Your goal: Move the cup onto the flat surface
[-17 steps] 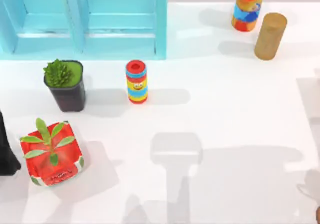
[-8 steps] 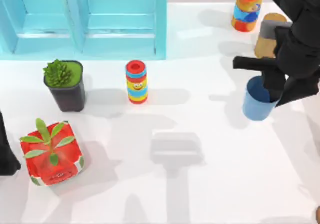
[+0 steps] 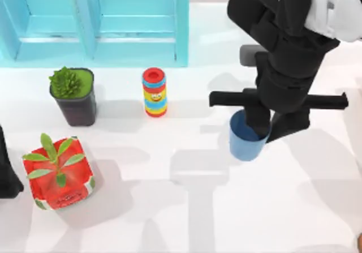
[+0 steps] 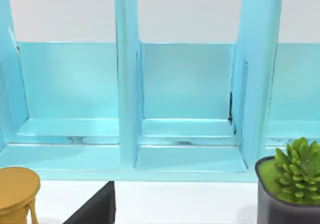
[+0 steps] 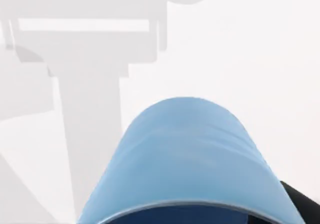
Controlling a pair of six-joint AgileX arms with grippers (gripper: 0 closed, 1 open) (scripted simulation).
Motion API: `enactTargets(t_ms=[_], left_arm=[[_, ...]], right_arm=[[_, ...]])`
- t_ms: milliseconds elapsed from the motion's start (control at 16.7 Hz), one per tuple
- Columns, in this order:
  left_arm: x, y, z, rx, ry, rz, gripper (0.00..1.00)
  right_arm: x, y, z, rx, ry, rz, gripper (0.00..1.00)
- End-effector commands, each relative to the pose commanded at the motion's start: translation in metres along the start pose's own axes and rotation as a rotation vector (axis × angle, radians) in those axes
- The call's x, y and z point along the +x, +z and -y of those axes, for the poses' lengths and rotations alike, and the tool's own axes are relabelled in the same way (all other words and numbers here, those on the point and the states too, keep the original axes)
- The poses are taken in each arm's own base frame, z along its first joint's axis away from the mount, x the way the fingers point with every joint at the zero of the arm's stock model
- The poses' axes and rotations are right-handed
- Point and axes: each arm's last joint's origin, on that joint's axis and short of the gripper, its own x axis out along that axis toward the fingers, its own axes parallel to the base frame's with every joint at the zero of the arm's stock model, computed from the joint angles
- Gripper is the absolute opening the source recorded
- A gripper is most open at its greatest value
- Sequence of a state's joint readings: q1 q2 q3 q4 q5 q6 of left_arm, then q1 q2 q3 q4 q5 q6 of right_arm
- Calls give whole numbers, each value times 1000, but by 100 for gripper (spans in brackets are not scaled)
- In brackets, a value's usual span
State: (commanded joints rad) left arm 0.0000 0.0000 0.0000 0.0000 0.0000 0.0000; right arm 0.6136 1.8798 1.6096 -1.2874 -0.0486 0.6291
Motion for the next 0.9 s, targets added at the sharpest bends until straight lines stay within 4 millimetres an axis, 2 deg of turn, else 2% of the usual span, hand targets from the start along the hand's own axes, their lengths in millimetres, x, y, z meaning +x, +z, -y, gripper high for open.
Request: enactTargets(t_ms=[180, 720, 900], left_arm=[[0, 0, 0, 0, 0, 0, 100], [0, 0, 0, 0, 0, 0, 100], [0, 0, 0, 0, 0, 0, 100]], right_arm=[[1, 0, 1, 4, 2, -1, 0], [63, 0, -8, 0, 1, 1, 0], [64, 0, -8, 0, 0, 0, 0]])
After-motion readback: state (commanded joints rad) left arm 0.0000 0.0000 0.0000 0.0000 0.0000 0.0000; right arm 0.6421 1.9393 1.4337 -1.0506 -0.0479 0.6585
